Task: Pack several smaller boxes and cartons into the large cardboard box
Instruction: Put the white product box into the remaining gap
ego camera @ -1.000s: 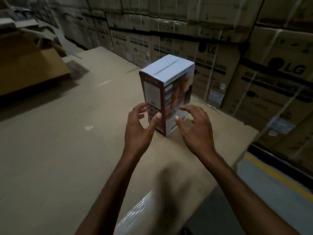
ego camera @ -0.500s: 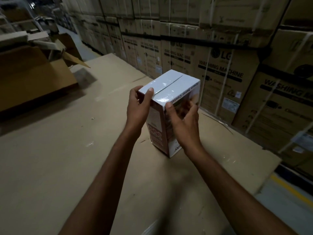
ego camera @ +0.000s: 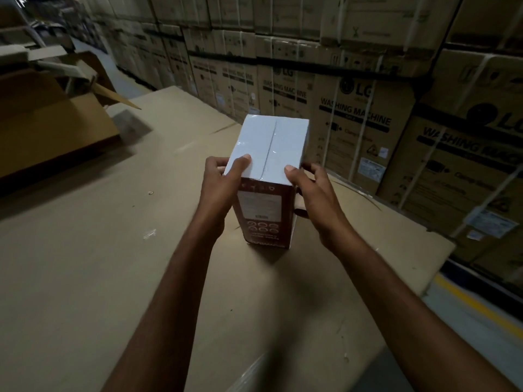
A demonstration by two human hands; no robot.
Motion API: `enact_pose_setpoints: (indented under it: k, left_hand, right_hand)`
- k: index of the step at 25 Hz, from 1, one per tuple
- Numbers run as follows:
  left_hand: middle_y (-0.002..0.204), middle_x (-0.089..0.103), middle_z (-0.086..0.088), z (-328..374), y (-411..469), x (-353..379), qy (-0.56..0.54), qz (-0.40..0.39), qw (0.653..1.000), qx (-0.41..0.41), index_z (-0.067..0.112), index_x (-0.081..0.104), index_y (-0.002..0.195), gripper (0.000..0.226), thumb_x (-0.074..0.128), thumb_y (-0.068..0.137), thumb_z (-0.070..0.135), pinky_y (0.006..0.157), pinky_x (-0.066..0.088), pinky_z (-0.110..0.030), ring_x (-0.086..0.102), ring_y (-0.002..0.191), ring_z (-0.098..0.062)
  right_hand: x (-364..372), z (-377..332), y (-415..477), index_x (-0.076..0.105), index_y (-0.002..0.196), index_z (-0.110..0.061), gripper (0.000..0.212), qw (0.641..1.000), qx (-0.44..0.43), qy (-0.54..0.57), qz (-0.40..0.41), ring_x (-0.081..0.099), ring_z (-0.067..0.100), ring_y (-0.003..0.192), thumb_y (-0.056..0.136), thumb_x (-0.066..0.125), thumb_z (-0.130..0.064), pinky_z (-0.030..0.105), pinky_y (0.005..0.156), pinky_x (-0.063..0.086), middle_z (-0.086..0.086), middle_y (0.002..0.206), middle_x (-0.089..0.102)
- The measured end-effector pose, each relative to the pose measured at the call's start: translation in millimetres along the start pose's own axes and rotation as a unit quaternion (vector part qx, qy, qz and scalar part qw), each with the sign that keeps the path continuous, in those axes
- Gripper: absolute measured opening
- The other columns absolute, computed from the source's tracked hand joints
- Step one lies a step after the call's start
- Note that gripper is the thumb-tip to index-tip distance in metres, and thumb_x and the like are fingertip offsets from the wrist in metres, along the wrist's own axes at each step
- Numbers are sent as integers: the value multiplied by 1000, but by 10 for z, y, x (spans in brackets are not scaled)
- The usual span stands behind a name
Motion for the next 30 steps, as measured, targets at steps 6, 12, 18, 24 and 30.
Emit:
enact_pose_setpoints:
  k: [6, 12, 18, 24, 30]
  left_hand:
    - [118, 69, -2, -33, -246, -246, 9, -12, 1000, -12, 30, 52, 120, 31, 57, 96, 48, 72, 55, -33, 70, 100, -19]
    - [104, 72, -6, -52, -635, -465, 9, -50, 990, -134, 16, 65, 84, 74, 29, 93, 80, 85, 53, -40, 68, 96, -21]
    - [113, 72, -8, -296, -708, -562, 44, -122, 972, -199, 24, 65, 120, 86, 30, 82, 92, 82, 61, -40, 72, 100, -27]
    - [104, 78, -6, -835, -760, -390, 81, -176, 953, -232, 22, 68, 121, 52, 59, 92, 64, 75, 60, -35, 75, 90, -23]
    - [103, 76, 2, -866, -793, -321, 39, -114, 981, -152, 19, 53, 122, 52, 68, 90, 57, 64, 59, -29, 76, 79, -8]
  right_hand:
    - [106, 65, -206, 60, 129, -30, 44, 1000, -2, 26, 16, 62, 1, 104, 105, 38, -60, 32, 82, 52, -18, 114, 66]
    - [95, 221, -324, 67, 105, -22, 58, 993, 98, 53, 50, 73, 24, 96, 104, 31, -67, 37, 76, 55, 1, 99, 76]
    - [54, 416, -261, 76, 108, -26, 84, 980, 167, 85, -59, 69, 40, 112, 63, 61, -95, 62, 107, 45, 10, 110, 76]
    - [72, 613, -415, 75, 112, -22, 47, 969, 218, -31, -113, 71, 36, 106, 92, 60, -63, 55, 101, 53, 9, 108, 78]
    - [29, 670, -409, 58, 121, -16, 43, 990, 109, -68, -58, 75, 22, 96, 89, 76, -39, 44, 86, 63, 7, 117, 74]
Point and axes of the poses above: each hand's wrist, its own y-axis towards the middle knuckle, its own x-axis out of the palm, z = x × y, the point moved 2 cm from there along y, towards the middle knuckle
